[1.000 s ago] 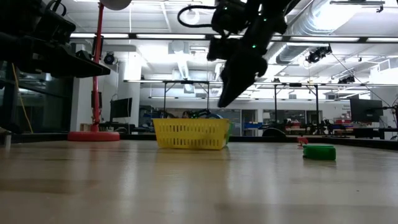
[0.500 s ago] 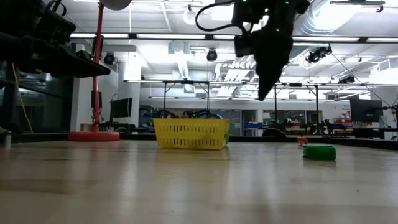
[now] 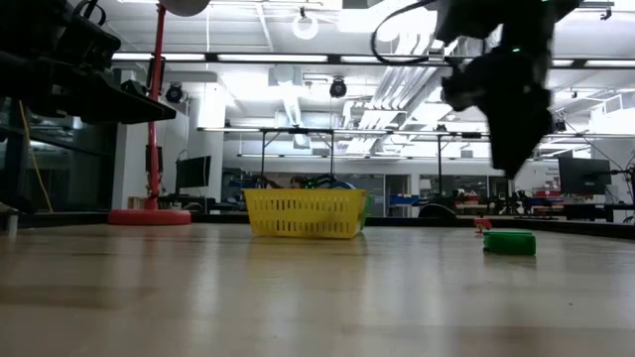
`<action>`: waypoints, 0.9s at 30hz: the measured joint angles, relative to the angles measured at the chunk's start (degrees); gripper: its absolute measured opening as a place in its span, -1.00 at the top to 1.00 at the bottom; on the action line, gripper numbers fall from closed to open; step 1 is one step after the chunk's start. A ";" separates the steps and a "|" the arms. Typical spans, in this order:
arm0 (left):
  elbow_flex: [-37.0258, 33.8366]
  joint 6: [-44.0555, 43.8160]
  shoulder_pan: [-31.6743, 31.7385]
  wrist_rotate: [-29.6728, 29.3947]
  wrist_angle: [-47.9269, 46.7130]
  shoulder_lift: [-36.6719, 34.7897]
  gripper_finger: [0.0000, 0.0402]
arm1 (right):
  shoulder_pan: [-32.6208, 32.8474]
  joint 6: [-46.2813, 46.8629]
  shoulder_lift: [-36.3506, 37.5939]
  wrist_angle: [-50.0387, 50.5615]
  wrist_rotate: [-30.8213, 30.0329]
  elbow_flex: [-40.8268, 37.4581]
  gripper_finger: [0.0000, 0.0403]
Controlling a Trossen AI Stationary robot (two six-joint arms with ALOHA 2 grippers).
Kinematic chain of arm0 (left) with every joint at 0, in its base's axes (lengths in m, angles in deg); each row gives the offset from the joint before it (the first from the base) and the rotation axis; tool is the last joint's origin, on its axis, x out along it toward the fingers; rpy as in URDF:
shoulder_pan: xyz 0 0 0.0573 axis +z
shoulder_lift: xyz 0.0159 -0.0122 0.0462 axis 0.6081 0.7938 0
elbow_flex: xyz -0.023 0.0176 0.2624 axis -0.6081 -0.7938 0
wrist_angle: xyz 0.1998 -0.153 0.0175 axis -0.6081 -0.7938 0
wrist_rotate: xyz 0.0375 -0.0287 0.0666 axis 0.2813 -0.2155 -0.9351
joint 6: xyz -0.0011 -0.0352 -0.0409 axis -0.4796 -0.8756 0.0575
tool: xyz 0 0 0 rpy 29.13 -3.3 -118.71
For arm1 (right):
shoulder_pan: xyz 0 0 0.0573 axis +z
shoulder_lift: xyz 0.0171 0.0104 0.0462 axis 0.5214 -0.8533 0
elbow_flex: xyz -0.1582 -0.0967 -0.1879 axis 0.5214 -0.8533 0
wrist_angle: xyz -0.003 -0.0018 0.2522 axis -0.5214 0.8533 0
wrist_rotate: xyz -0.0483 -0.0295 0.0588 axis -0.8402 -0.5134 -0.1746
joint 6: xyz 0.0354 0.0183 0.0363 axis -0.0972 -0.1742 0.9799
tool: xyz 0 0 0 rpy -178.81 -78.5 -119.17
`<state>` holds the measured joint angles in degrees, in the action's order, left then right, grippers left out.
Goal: Pick and place Stapler, Stapler remover, tape
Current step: Put the gray staple remover into the yellow bin
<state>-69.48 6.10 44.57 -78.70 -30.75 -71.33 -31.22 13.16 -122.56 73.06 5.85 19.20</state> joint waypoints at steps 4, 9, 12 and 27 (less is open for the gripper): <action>0.00 0.00 -0.01 0.00 0.00 0.00 0.14 | 3.59 7.60 2.08 0.14 1.35 -2.48 -0.30; 0.00 0.00 0.00 0.00 0.00 0.00 0.14 | 6.98 14.94 2.64 1.41 3.67 -4.20 -0.30; 0.00 -0.01 0.00 0.00 0.00 -0.01 0.14 | 9.02 18.65 2.65 2.61 5.33 -4.19 -0.30; 0.00 0.00 0.00 0.00 0.02 0.00 0.14 | 22.82 39.45 2.14 0.87 5.30 -4.17 -0.30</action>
<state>-69.48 6.10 44.57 -78.70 -30.73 -71.33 -8.39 52.61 -120.43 73.92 11.15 15.03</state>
